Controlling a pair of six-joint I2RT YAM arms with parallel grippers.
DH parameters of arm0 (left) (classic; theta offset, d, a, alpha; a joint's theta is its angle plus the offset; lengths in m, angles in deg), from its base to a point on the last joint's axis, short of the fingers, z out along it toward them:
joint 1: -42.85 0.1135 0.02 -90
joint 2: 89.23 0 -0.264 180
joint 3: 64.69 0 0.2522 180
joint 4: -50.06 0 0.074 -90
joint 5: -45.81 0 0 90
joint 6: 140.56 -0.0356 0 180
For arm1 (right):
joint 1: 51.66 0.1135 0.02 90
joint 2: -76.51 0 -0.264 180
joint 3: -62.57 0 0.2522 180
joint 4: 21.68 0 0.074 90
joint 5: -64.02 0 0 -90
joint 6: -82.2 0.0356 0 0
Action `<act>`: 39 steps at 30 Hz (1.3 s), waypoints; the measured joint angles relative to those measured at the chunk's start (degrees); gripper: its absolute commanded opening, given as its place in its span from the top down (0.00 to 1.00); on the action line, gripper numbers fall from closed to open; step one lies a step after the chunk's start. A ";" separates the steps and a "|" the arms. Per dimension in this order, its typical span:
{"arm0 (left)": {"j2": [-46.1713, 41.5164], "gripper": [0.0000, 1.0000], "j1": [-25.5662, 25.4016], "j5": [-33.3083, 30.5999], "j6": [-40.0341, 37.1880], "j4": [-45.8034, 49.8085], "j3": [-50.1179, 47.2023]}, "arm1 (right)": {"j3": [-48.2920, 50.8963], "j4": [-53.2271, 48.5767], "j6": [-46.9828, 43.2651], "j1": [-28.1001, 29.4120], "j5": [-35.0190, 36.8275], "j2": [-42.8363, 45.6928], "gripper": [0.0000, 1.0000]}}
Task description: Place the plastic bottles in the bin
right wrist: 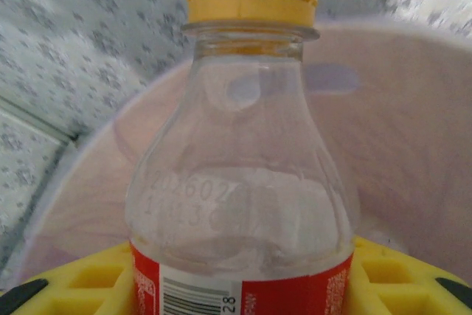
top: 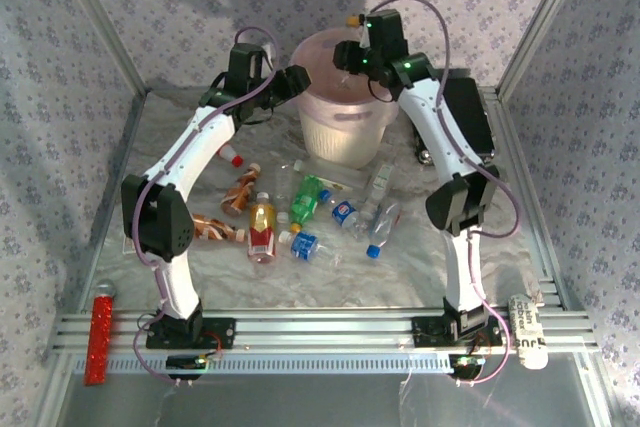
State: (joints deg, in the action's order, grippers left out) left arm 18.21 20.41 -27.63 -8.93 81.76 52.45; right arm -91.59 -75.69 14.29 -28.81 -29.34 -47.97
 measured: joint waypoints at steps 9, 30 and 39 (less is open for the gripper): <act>0.02 0.39 0.00 0.24 0.02 -0.11 0.00 | -0.76 -7.63 -1.64 1.70 -0.33 -5.03 0.50; 0.04 0.39 0.22 0.63 0.04 -0.13 0.00 | -1.60 -12.33 -5.03 2.47 -0.46 -8.98 0.06; 0.04 0.39 0.22 0.63 0.04 -0.13 0.00 | -1.60 -12.33 -6.08 2.67 1.46 -8.96 0.01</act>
State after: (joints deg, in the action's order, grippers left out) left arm 18.26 20.63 -26.99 -8.89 81.63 52.45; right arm -93.18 -88.01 8.21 -26.15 -27.87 -56.93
